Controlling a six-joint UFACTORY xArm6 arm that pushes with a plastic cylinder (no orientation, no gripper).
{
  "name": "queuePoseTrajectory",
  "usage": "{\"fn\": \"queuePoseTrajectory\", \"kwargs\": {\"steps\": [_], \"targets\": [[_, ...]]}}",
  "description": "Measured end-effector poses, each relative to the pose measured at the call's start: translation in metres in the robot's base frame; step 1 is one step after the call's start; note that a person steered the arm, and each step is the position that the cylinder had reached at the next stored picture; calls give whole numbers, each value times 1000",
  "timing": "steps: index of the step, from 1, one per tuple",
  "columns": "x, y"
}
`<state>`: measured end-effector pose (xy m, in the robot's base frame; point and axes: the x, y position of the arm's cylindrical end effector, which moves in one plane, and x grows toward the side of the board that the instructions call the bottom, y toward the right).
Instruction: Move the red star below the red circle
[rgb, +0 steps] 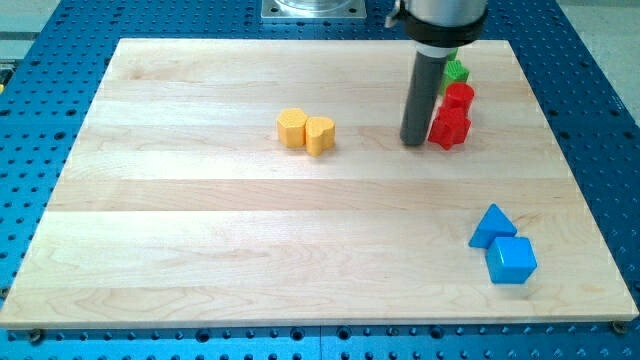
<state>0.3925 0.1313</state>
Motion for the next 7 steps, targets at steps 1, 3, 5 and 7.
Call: {"fn": "queuePoseTrajectory", "kwargs": {"steps": [1, 3, 5, 7], "targets": [[0, 34], [42, 66], [-35, 175], [-20, 92]]}}
